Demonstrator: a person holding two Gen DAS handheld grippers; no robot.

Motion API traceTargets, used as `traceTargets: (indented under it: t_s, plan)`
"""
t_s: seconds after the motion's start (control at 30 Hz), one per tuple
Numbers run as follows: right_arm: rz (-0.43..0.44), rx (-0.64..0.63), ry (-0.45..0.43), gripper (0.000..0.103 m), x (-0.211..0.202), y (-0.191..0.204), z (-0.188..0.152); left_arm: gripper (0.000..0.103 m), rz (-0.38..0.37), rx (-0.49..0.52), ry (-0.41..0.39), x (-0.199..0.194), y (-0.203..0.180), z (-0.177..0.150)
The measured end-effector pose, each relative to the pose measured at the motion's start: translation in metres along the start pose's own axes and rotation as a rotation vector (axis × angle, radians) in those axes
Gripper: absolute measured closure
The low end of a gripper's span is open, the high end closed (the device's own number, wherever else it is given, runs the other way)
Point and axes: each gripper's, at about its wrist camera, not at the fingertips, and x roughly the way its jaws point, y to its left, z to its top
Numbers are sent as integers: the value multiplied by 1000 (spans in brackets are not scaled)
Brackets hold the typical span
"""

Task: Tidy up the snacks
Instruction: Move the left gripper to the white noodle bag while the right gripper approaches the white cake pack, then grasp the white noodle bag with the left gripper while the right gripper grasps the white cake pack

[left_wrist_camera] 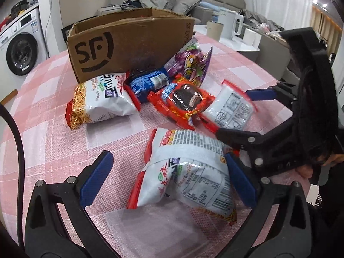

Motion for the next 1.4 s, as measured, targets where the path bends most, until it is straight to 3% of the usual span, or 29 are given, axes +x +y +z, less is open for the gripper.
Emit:
traceTargets:
  t_s: [0.5, 0.63, 0.83, 1.3, 1.4]
  plan:
    - [15, -20, -5, 2, -1, 2, -2, 0, -44, -18, 43, 19, 2, 4]
    - [31, -32, -23, 14, -7, 6, -4, 0, -44, -19, 43, 18, 2, 4]
    - [69, -46, -50, 45, -13, 9, -4, 0, -44, -19, 42, 17, 2, 3]
    - [175, 16, -79, 56, -17, -4, -4, 1, -44, -14, 40, 16, 2, 2]
    - [183, 20, -77, 57, -17, -5, -4, 11, -63, -5, 32, 15, 0, 2]
